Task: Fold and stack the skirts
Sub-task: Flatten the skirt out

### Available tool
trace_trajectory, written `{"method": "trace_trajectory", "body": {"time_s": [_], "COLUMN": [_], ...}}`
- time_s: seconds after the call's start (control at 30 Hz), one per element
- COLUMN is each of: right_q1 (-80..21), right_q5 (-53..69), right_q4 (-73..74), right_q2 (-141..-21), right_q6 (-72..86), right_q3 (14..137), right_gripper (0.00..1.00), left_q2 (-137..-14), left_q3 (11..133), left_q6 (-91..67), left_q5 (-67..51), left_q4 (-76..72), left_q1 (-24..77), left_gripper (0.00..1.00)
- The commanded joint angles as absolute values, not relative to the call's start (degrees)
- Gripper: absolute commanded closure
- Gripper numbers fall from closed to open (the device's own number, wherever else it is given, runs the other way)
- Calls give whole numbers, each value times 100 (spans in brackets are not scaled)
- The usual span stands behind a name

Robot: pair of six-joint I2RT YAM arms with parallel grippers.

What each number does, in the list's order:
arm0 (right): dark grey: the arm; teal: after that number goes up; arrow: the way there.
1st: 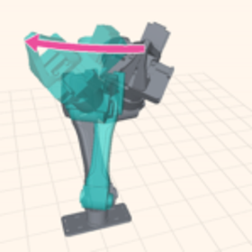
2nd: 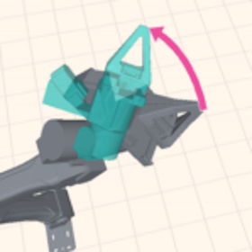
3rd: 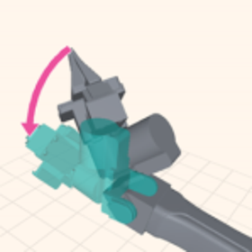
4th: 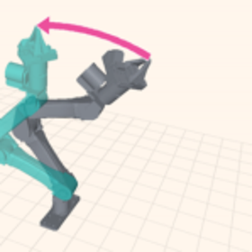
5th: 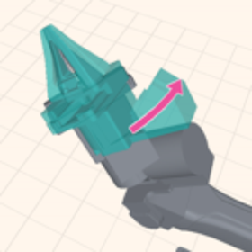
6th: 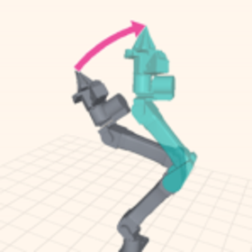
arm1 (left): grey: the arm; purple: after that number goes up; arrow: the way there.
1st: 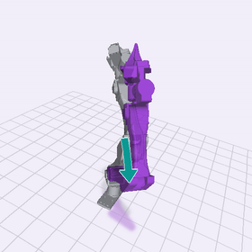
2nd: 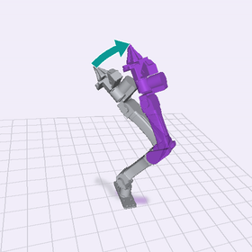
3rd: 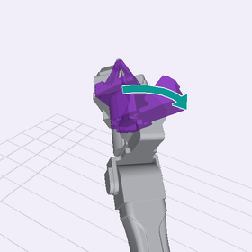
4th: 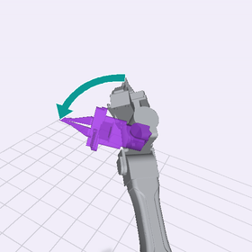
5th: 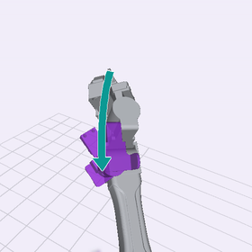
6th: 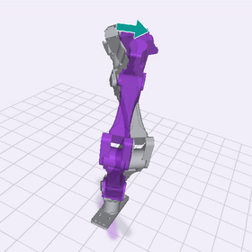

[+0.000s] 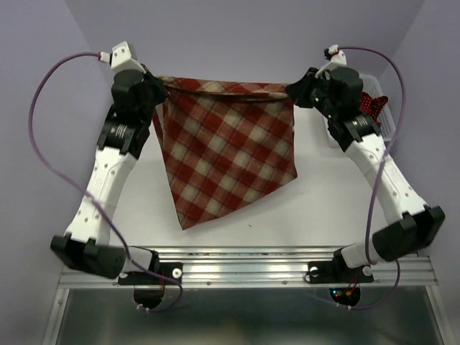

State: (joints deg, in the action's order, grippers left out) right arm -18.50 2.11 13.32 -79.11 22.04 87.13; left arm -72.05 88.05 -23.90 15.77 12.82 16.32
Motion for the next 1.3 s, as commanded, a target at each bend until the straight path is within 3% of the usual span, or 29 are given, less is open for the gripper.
{"method": "trace_trajectory", "body": {"time_s": [0.0, 0.1, 0.2, 0.27, 0.37, 0.4, 0.47, 0.6, 0.63, 0.67, 0.7, 0.73, 0.77, 0.8, 0.83, 0.87, 1.03, 1.27], "right_q1": [-1416, -1108, -976, -976, -976, -976, -976, -976, -976, -976, -976, -976, -976, -976, -976, -976, -976, -976], "right_q5": [377, 895, 1388, 1371, 1336, 1319, 1301, 1669, 1731, 1827, 1837, 1872, 1976, 1995, 1986, 1908, 1924, 1688], "right_q4": [1116, 1142, 1178, 1178, 1151, 1108, 1081, 713, 660, 720, 834, 1183, 1430, 1676, 2131, 2353, 3435, 3015], "right_q2": [-8866, -9544, -9659, -9519, -9080, -8766, -8404, -7472, -7323, -7052, -6927, -6813, -6603, -6505, -6408, -6312, -6012, -5994], "right_q6": [1855, 1995, 2153, 2127, 2101, 2144, 2223, 2530, 2670, 2733, 2742, 2742, 2699, 2620, 2550, 2401, 2110, 2118], "right_q3": [10052, 11500, 11830, 11621, 10649, 10296, 9461, 6658, 6253, 5884, 5575, 5111, 4932, 4809, 4625, 4588, 5053, 4878], "right_gripper": [99, 99, 99, 99, 99, 99, 99, 98, 97, 95, 92, 85, 66, 54, 34, 1, 0, 0], "left_q2": [-8207, -9077, -9649, -9502, -8741, -8510, -7783, -6690, -6514, -6182, -6013, -5820, -5401, -5188, -4977, -4609, -3938, -4524], "left_q3": [10297, 12120, 13460, 13457, 11985, 10857, 9709, 6333, 5884, 5445, 4666, 4328, 3854, 3754, 3718, 3718, 4043, 3946], "left_q6": [-1855, -1530, -1363, -1336, -1301, -1231, -1300, -2037, -2300, -2825, -3056, -3233, -3374, -3523, -3646, -3691, -3788, -3964], "left_q5": [494, 141, -173, -228, -193, -176, -62, -174, -324, -395, -465, -466, -405, -265, -3, 209, 378, 27], "left_q4": [853, 1308, 1888, 1855, 1128, 655, 292, -658, -711, -660, -581, -484, -179, 85, 471, 988, 1687, 1609], "left_q1": [889, 765, 651, 607, 589, 589, 589, 589, 589, 598, 615, 667, 694, 694, 703, 703, 721, 729], "left_gripper": [100, 100, 100, 100, 100, 100, 100, 96, 78, 68, 66, 49, 19, 1, 1, 1, 1, 1]}}
